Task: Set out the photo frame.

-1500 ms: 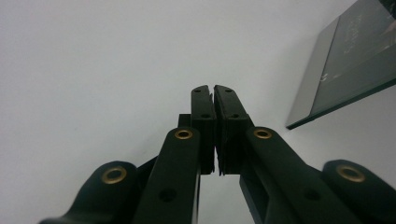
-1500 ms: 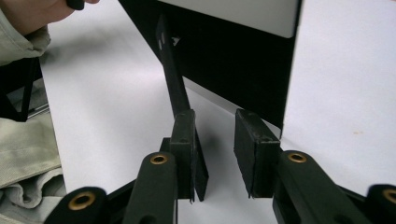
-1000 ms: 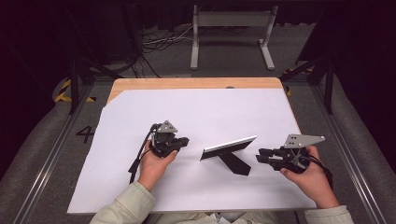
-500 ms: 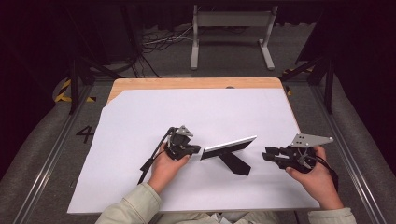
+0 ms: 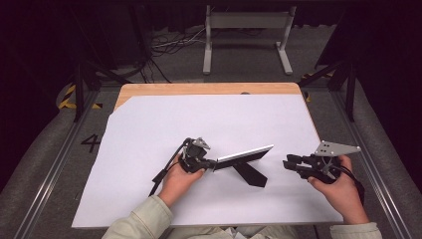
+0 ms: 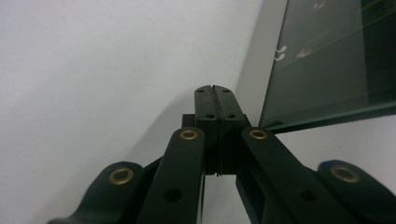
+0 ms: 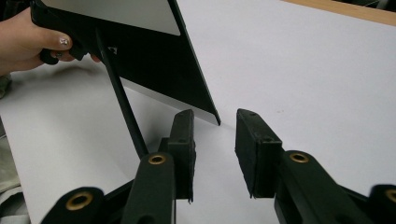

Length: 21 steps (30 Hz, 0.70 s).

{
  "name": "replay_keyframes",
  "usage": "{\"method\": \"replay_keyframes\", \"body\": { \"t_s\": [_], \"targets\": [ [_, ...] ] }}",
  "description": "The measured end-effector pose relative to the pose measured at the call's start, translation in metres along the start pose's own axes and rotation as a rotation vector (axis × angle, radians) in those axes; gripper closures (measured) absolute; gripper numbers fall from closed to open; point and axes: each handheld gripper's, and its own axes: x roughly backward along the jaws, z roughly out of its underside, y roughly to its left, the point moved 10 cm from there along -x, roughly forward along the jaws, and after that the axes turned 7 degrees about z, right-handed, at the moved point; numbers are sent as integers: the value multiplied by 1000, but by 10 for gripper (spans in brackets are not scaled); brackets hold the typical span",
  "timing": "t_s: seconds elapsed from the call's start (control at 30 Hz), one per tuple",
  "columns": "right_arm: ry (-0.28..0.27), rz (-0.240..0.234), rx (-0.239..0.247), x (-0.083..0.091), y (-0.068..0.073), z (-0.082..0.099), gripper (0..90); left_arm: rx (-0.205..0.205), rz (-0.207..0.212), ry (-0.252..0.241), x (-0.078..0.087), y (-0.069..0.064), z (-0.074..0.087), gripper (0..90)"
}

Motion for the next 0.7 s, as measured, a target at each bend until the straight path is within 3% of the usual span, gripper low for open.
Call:
{"method": "replay_keyframes", "body": {
  "t_s": [0.37,0.7],
  "targets": [
    [-8,9,-6,4,-3,-3,676,-33,-3,42,1,-5,4,900],
    [-19,5,-3,4,-3,-7,675,-95,42,82,0,-25,9,900]
  ]
}}
